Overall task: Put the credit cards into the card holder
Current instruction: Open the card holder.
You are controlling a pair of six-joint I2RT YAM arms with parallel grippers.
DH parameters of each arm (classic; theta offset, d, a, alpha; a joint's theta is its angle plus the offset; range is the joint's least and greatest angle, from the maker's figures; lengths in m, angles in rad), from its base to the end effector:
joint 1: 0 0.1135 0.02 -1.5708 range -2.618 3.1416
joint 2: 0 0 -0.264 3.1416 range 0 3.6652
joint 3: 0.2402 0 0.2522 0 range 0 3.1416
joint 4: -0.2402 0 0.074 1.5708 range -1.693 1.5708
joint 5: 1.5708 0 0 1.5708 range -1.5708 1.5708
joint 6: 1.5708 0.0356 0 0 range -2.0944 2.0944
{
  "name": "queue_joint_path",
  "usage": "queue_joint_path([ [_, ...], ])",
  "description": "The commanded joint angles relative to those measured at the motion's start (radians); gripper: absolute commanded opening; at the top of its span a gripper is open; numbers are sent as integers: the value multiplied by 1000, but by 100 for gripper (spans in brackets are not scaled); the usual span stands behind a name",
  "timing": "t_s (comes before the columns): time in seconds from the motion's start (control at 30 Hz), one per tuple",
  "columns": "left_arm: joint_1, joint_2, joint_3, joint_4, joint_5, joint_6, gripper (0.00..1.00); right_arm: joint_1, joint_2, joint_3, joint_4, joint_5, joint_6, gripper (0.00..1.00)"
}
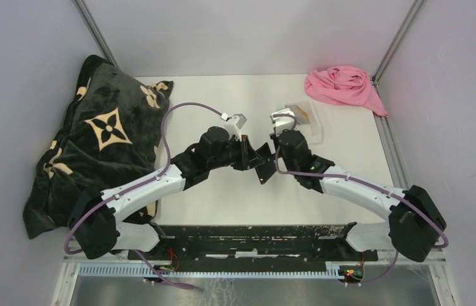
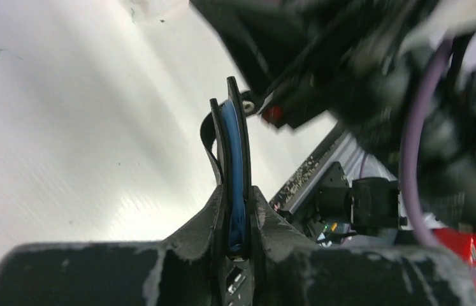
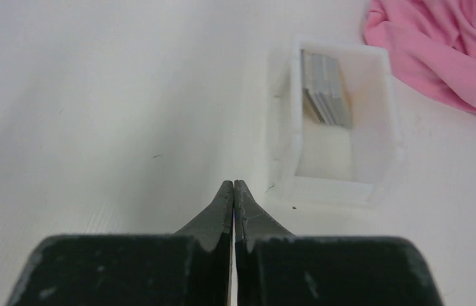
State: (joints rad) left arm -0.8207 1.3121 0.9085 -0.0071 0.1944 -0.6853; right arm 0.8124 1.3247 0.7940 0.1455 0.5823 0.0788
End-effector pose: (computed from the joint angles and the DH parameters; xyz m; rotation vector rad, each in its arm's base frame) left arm 0.2003 -0.2250 0.2842 0.2844 2.1499 -1.1237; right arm 0.2160 0.1996 0.2583 -0.3153 1.8637 0.0369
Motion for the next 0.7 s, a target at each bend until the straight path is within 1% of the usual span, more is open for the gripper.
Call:
queue_joint_path([
  [0.0, 0, -55, 13, -11, 52, 30, 3, -79, -83, 9, 0, -52, 106, 1],
  [0.13, 1, -60, 18, -56, -4, 59, 3, -109, -104, 4, -22, -82, 136, 1],
  [0.23, 2, -51, 3, -50, -45, 59, 3, -117, -100, 7, -38, -103, 162, 1],
  [0.43, 13, 69, 9, 12, -54, 56, 3, -118, -69, 2, -49, -116, 215, 1],
  [0.53, 42, 139, 0, 102, -2, 36, 3, -118, -62, 7, -66, -106, 231, 2],
  [0.67, 132, 247, -45, 347, 180, -60, 3, -119, -55, 21, -96, -99, 246, 7],
])
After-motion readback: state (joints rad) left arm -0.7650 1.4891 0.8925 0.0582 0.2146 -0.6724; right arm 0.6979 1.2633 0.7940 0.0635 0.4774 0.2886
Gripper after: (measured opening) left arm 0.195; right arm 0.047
